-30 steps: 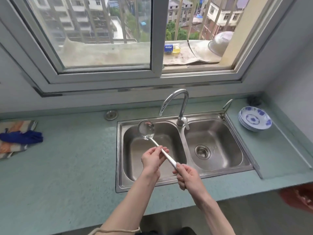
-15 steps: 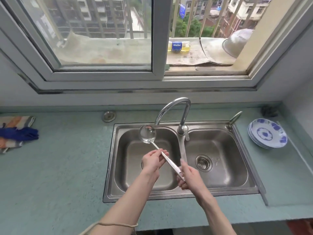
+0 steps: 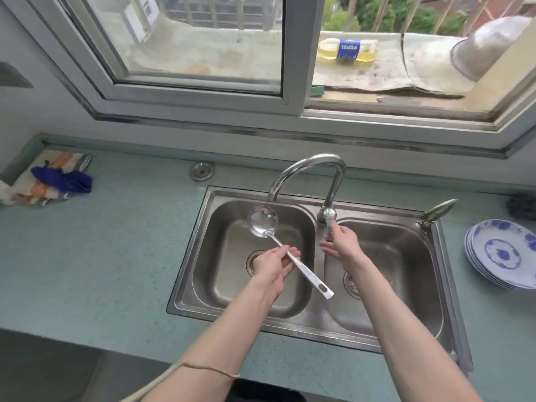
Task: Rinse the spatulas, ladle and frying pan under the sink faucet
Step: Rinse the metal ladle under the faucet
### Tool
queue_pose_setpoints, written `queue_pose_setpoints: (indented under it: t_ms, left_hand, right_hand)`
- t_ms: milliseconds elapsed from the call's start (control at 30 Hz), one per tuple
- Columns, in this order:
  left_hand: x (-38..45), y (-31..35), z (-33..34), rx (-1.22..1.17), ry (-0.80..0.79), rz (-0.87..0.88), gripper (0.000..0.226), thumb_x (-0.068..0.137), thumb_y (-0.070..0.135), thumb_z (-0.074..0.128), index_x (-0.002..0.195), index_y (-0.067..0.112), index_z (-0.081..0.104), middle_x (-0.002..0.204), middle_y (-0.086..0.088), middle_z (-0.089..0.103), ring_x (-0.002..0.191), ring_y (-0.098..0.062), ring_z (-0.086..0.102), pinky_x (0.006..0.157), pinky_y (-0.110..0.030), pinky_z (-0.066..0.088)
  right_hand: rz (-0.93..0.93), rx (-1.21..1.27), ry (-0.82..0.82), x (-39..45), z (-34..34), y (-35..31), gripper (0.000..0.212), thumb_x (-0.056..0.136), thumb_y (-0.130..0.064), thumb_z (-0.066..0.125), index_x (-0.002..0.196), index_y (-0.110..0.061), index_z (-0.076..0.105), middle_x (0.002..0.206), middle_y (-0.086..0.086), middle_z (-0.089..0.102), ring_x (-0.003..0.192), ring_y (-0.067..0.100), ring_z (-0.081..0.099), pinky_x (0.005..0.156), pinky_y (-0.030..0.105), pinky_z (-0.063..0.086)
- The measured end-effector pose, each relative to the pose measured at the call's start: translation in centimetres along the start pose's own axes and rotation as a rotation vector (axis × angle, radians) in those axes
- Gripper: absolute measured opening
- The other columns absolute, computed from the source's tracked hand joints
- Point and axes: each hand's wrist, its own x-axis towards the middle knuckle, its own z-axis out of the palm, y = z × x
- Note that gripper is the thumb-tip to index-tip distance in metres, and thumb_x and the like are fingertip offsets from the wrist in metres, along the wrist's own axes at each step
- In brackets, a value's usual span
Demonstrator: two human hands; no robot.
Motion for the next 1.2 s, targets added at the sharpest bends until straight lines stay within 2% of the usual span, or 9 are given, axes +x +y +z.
queue_pose_setpoints:
  t_ms: [67,133,400,567,733,900,1000,1100,1200]
  left_hand:
    - [-0.2,-0.4,0.0,-0.008,0.011,-0.007,0.013,0.097,-0.007,0.058,0.109,-0.011,0.061,0.089,-0.022,0.071,0.073,-0.026,0.072,0.061,-0.030,0.063]
    - [-0.5,-0.6,0.0,-0.006,0.015,-0.012,0.008,0.097,-0.008,0.058,0.104,-0.009,0.061,0.090,-0.023,0.070,0.074,-0.027,0.071,0.060,-0.030,0.063]
    - [-0.3,-0.9,0.9,-0.008,0.030,0.002,0.013,0.095,-0.009,0.060,0.107,-0.013,0.062,0.090,-0.024,0.071,0.071,-0.027,0.073,0.057,-0.030,0.061]
    - [0.0,-1.1,1.5,0.002,0.013,-0.003,0.018,0.095,-0.009,0.060,0.112,-0.015,0.062,0.087,-0.023,0.071,0.064,-0.023,0.073,0.056,-0.029,0.061]
    - [0.4,-0.7,2.0,-0.017,-0.024,-0.022,0.006,0.099,-0.005,0.058,0.101,-0.007,0.064,0.085,-0.020,0.071,0.067,-0.022,0.073,0.056,-0.027,0.061]
    - [1.7,-0.4,2.0,-0.053,-0.066,-0.017,0.014,0.099,-0.003,0.059,0.111,-0.009,0.063,0.085,-0.019,0.073,0.077,-0.025,0.073,0.060,-0.029,0.062]
    - [2.7,-0.2,1.8,-0.050,-0.080,-0.002,0.015,0.098,-0.002,0.061,0.112,-0.007,0.063,0.086,-0.018,0.075,0.076,-0.024,0.075,0.063,-0.030,0.063]
    - [3.1,0.1,1.2,0.006,-0.129,-0.015,0.010,0.098,0.001,0.063,0.106,-0.004,0.065,0.090,-0.017,0.075,0.079,-0.024,0.075,0.067,-0.031,0.063]
    - [4.4,1.3,0.6,0.022,-0.098,-0.004,0.010,0.100,0.006,0.062,0.105,-0.003,0.063,0.090,-0.017,0.072,0.074,-0.024,0.075,0.058,-0.030,0.062]
  right_hand:
    - [0.001,-0.041,-0.023,1.0,0.4,0.2,0.038,0.109,-0.043,0.045,0.105,-0.007,0.056,0.073,0.003,0.046,0.054,0.015,0.048,0.049,0.025,0.039]
    - [-0.011,-0.097,0.000,1.7,0.5,0.8,0.040,0.109,-0.043,0.042,0.095,-0.009,0.056,0.066,0.002,0.041,0.051,0.015,0.037,0.043,0.023,0.030]
    - [-0.053,-0.097,0.040,2.5,0.3,1.1,0.046,0.107,-0.046,0.046,0.076,-0.013,0.056,0.049,-0.002,0.041,0.043,0.016,0.036,0.046,0.027,0.030]
    - [0.017,0.017,0.038,1.7,0.1,0.8,0.049,0.105,-0.047,0.051,0.096,-0.001,0.065,0.059,0.002,0.049,0.045,0.014,0.042,0.044,0.025,0.037]
    - [0.163,-0.058,-0.170,-4.4,-1.2,-0.4,0.052,0.106,-0.058,0.042,0.118,-0.008,0.051,0.091,0.016,0.077,0.074,0.026,0.075,0.062,0.032,0.061]
    - [0.207,-0.122,-0.408,-10.0,-2.1,-2.0,0.046,0.103,-0.049,0.055,0.109,-0.004,0.064,0.082,0.014,0.073,0.059,0.020,0.063,0.051,0.025,0.051]
    - [0.030,-0.353,-0.317,-11.1,-1.1,-1.9,0.036,0.104,-0.040,0.052,0.097,-0.009,0.069,0.066,0.001,0.051,0.047,0.011,0.042,0.046,0.024,0.035]
    - [-0.166,-0.639,-0.114,-11.6,0.1,-1.6,0.037,0.103,-0.037,0.048,0.084,-0.017,0.074,0.067,-0.002,0.058,0.053,0.011,0.048,0.055,0.028,0.038]
    - [-0.182,-0.663,-0.057,-12.3,0.7,-1.4,0.035,0.101,-0.035,0.051,0.078,-0.021,0.073,0.064,-0.004,0.060,0.055,0.010,0.051,0.055,0.028,0.037]
